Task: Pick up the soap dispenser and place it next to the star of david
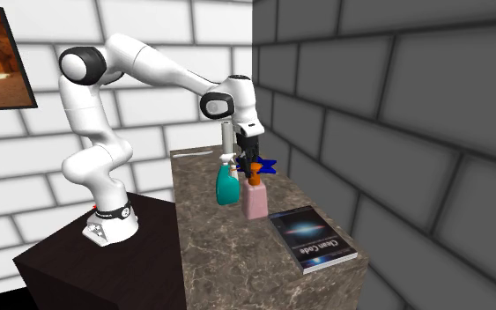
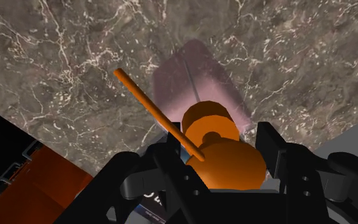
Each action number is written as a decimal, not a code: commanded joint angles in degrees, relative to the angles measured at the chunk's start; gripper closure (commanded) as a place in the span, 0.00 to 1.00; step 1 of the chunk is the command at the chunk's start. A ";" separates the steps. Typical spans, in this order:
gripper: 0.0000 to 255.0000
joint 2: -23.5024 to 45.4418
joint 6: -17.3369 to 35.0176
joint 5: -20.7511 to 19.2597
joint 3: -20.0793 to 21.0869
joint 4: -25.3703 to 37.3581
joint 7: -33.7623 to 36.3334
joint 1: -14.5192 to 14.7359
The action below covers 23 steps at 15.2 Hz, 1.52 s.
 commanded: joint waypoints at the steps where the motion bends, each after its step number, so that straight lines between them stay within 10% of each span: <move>1: 1.00 -0.44 -1.61 0.08 -0.05 1.17 -0.03 -0.02; 23: 1.00 -3.05 -18.44 0.35 -0.63 15.47 0.19 -0.32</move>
